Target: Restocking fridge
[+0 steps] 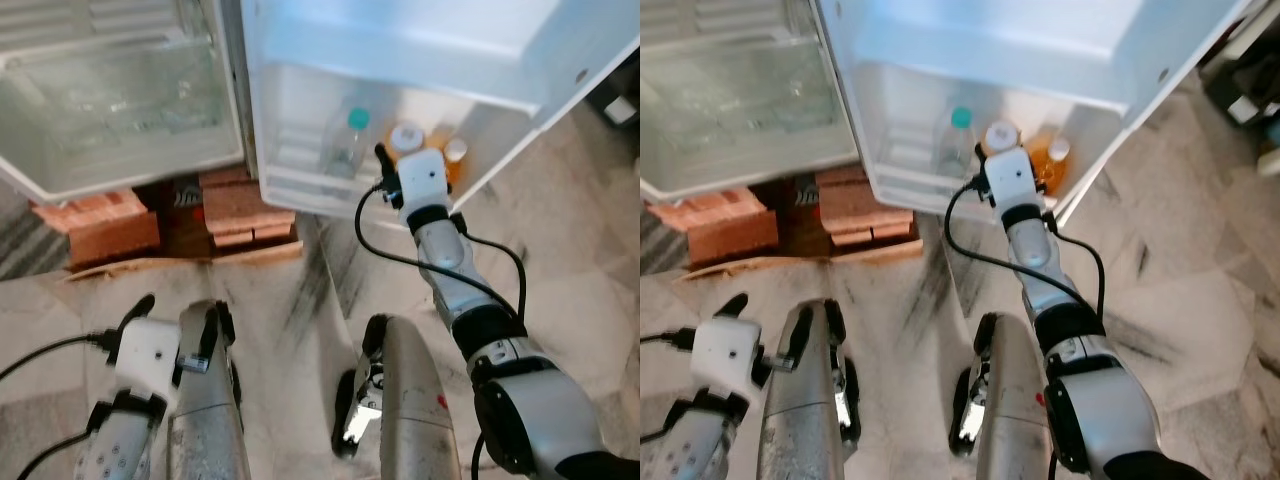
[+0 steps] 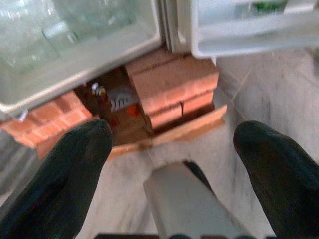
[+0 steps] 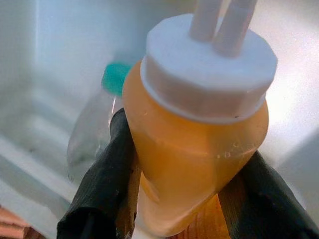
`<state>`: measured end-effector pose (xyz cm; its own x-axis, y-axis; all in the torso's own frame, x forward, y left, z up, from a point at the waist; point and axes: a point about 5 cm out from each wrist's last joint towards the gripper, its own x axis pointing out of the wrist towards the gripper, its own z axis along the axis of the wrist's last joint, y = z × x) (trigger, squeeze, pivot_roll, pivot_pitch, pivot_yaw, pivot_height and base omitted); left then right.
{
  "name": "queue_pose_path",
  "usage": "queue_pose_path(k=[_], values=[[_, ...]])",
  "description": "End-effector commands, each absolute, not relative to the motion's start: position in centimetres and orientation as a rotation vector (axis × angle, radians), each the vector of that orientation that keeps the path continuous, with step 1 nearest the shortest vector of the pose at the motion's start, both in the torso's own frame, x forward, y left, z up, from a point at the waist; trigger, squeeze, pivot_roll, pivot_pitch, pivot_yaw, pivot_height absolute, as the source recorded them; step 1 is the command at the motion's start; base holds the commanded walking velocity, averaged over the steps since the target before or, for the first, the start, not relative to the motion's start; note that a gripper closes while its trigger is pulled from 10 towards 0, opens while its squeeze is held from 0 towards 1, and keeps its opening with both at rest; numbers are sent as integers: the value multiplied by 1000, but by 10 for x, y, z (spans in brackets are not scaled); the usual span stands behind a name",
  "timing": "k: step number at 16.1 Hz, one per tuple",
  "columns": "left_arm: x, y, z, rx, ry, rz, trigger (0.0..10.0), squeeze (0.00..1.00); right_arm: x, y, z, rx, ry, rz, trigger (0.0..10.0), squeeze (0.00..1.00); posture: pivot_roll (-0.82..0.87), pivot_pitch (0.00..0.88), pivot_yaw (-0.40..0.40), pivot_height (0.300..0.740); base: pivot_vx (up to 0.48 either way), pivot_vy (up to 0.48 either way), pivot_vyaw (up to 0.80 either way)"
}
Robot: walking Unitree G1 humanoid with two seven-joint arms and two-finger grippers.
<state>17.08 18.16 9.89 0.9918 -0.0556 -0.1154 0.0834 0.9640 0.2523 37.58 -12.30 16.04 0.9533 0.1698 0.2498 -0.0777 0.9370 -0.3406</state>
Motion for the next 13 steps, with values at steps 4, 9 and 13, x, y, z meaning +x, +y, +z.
queue_pose_path(k=[4,9,13], values=[[157,181,97,273,156,-71,10000,0,379,-129,164,-328,-292,70,10000,0,213,474,-124,551,0,0,0],[156,178,100,279,173,-66,10000,0,381,-115,148,-252,-187,114,10000,0,220,482,-149,551,0,0,0],[156,177,100,281,181,-57,10000,0,369,-89,114,-142,-24,244,10000,0,225,473,-167,551,0,0,0]])
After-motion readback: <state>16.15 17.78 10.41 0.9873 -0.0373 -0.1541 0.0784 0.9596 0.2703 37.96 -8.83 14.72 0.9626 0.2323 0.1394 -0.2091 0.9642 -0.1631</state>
